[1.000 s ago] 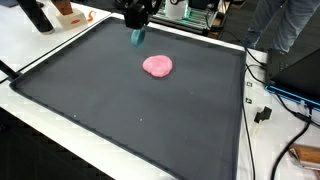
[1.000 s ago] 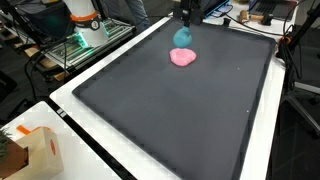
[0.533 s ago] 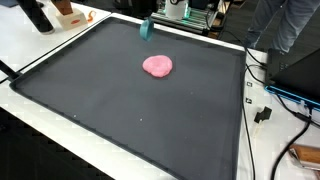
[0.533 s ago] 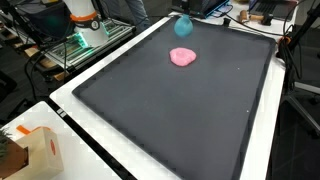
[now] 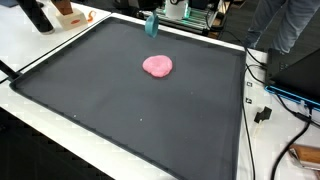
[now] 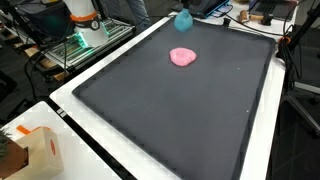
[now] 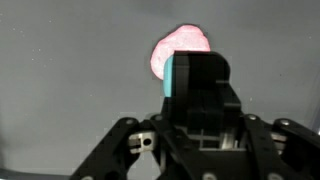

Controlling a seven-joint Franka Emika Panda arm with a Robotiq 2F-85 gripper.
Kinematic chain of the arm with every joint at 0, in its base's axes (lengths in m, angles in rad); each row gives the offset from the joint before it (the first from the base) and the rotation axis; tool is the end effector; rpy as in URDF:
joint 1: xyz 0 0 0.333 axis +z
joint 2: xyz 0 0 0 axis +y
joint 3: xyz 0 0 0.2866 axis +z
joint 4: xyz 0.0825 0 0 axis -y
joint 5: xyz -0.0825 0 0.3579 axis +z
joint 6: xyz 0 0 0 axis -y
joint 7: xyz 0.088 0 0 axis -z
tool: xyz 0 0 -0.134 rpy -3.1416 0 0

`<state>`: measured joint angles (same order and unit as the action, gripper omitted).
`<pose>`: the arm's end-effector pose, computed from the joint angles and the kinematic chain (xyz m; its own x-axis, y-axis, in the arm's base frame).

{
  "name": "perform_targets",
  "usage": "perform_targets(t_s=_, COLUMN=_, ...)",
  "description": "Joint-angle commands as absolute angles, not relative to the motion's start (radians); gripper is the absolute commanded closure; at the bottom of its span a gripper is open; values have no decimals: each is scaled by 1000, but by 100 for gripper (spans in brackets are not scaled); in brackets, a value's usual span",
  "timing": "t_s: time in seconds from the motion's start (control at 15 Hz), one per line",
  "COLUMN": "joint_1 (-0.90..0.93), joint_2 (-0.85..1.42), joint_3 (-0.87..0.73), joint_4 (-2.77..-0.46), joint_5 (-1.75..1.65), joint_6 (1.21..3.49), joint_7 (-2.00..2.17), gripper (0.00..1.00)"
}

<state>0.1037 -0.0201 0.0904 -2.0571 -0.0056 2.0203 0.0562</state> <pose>0.5096 0.0998 0.3985 0.9900 0.1398 -0.0164 0.1399 -0.9901 0.0078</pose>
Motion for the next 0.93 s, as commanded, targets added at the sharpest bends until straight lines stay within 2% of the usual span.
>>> perform_targets(t_s=0.0, joint_1=101, joint_2=-20, joint_3=93, joint_4=-2056, joint_5=-5, joint_6=2018, joint_7=55, gripper=50)
perform_targets(t_s=0.27, joint_1=101, joint_2=-21, joint_3=93, joint_4=-2060, joint_5=-4, joint_6=2018, joint_7=54, gripper=50)
perform_targets(t_s=0.33, joint_1=101, joint_2=-21, joint_3=93, joint_4=-2061, joint_5=-4, joint_6=2018, joint_7=54, gripper=75)
perform_targets(t_s=0.87, joint_1=53, joint_2=-24, joint_3=35, joint_4=-2112, joint_5=395, joint_6=1972, joint_7=-457, gripper=75)
